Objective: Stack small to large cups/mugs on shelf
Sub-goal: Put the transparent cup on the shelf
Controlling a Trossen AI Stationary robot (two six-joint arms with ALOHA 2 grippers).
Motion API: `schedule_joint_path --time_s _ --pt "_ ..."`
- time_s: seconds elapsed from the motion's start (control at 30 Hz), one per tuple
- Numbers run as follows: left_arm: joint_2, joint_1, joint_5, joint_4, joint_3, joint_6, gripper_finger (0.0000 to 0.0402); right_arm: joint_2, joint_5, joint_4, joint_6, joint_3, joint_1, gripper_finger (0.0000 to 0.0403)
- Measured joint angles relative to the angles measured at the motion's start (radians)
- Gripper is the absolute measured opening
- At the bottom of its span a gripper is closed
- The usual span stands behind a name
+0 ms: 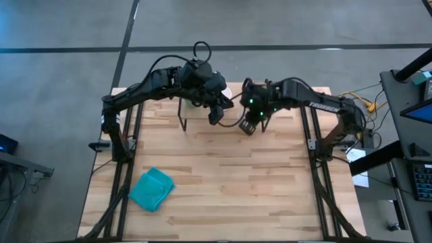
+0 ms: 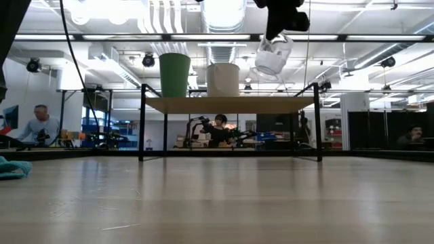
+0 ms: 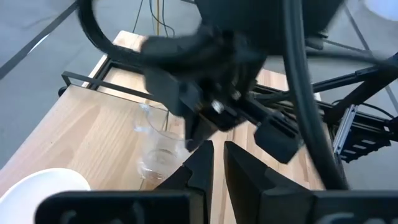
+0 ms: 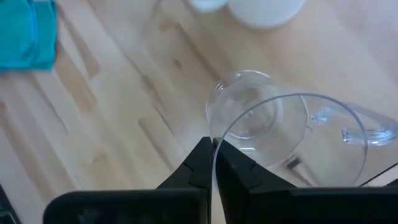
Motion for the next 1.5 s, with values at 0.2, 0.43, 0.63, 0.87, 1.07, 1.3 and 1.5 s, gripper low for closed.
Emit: schedule_joint_path --time_s 0.2,0.43,0.63,0.87,1.07,1.3,1.5 --pt "0.0 0.0 0.0 0.0 0.0 0.0 0.0024 0.032 -0.001 -0.018 -0.07 0.086 -0.079 0.0009" --pt "0.0 0.0 0.001 -0.004 0.0 0.001 0.0024 0.092 -0.002 -0.19 -0.138 0.141 -0.15 0.0009" --pt "0.0 0.001 0.002 -0.004 0.0 0.002 0.0024 0.137 -0.004 -0.197 -0.232 0.158 -0.176 0.0009" --pt "0.0 0.002 0.001 -0.004 0.0 0.008 0.0024 0.197 -0.009 -0.261 -0.296 0.165 -0.19 0.0009" --pt "0.0 0.002 0.001 -0.003 0.0 0.009 0.0024 0.223 -0.004 -0.261 -0.34 0.166 -0.196 0.0009" --pt "0.0 0.002 0.001 0.0 0.0 0.01 0.0024 0.23 -0.001 -0.242 -0.398 0.167 -0.204 0.0009" --pt "0.0 0.002 0.0 0.001 0.0 0.01 0.0024 0.231 -0.001 -0.182 -0.408 0.166 -0.216 0.0009"
